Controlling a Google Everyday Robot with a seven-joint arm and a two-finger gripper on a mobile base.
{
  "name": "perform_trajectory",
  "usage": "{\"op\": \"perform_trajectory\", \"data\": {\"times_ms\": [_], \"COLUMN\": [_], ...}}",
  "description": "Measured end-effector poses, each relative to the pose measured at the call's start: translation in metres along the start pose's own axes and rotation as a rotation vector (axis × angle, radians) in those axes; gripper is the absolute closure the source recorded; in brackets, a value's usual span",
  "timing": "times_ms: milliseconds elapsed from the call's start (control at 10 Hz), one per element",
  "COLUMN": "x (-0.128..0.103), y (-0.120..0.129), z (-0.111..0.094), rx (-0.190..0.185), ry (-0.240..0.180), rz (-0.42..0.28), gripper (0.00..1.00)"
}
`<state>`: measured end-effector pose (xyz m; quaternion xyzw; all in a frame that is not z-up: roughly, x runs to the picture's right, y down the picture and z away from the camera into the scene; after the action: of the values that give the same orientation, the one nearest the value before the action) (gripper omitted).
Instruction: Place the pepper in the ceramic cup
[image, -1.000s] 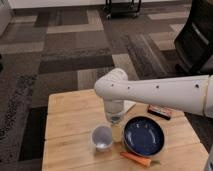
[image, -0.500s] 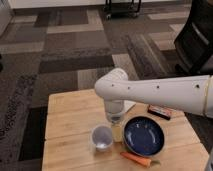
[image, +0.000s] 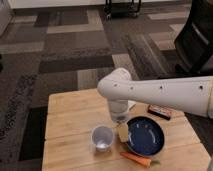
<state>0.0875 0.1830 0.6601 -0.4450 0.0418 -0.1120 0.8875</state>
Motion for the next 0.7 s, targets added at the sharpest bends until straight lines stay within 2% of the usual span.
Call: {"op": "perform_trajectory", "data": {"times_ms": [200, 700], "x": [0.0003, 0.0004], "y": [0.0006, 0.0009], "z": [0.0027, 0.0030], "rx": [-0.013, -0.014], "ry": [0.021, 0.022], "rz": [-0.055, -0.056], "gripper": [0.35, 0.35]}}
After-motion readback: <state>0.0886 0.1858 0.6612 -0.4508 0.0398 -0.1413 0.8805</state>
